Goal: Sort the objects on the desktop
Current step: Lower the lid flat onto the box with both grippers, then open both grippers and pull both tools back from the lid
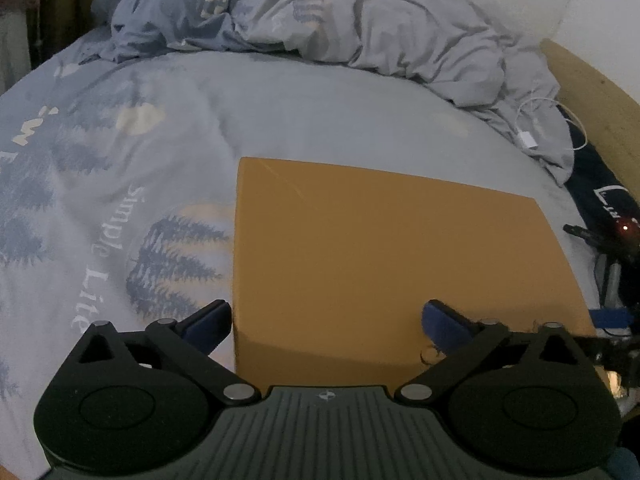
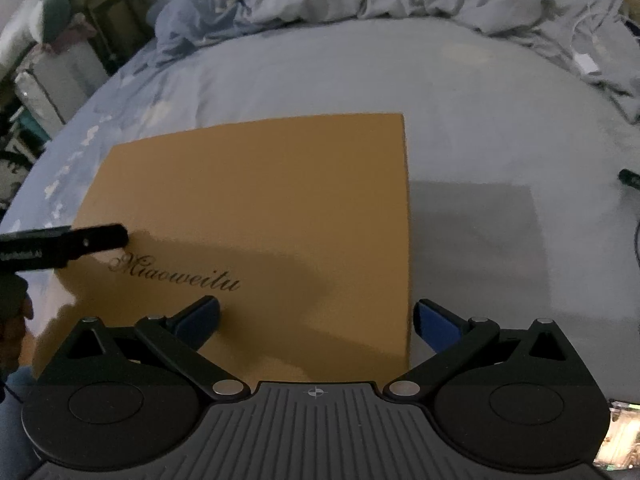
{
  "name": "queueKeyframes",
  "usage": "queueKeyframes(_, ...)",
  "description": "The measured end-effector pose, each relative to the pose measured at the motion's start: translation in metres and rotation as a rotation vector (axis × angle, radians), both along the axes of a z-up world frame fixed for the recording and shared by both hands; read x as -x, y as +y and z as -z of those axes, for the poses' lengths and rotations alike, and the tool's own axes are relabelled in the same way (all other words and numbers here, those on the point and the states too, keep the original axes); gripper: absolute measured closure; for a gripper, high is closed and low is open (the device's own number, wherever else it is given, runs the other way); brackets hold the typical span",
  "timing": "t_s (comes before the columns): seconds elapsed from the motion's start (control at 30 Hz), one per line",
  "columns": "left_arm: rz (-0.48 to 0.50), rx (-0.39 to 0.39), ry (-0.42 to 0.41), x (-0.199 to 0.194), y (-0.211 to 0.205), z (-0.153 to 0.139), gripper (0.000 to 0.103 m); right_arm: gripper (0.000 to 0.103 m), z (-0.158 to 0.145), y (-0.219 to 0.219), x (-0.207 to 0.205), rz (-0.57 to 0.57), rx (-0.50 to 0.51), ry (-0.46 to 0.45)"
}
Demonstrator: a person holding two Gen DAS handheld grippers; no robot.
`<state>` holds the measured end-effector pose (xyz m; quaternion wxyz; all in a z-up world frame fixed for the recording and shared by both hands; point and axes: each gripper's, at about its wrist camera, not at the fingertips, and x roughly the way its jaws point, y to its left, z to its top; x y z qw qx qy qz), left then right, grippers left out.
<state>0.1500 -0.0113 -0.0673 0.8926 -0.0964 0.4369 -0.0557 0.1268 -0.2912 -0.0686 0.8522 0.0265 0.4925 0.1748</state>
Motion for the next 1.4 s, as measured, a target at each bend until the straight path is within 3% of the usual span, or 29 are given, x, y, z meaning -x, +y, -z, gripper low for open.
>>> queueKeyframes(0.67, 0.043, -0.016, -0.301, 0.085, -0.012, -0.075, 0.0, 0.0, -0.077, -0.015, 0.083, -0.024, -0.107, -0.22)
queueKeyframes(1.1, 0.058, -0.02, -0.416, 0.132, -0.017, -0.091, 0.0, 0.0, -0.098, -0.035, 0.147, 0.014, -0.222, -0.387)
queueKeyframes(1.23, 0.058, -0.038, -0.446, 0.147, -0.018, -0.092, 0.0, 0.0, -0.097, -0.039, 0.162, 0.029, -0.218, -0.427)
queueKeyframes(1.4, 0.083, -0.001, -0.452, 0.157, -0.018, -0.085, 0.0, 0.0, -0.094, -0.04, 0.184, 0.027, -0.217, -0.496)
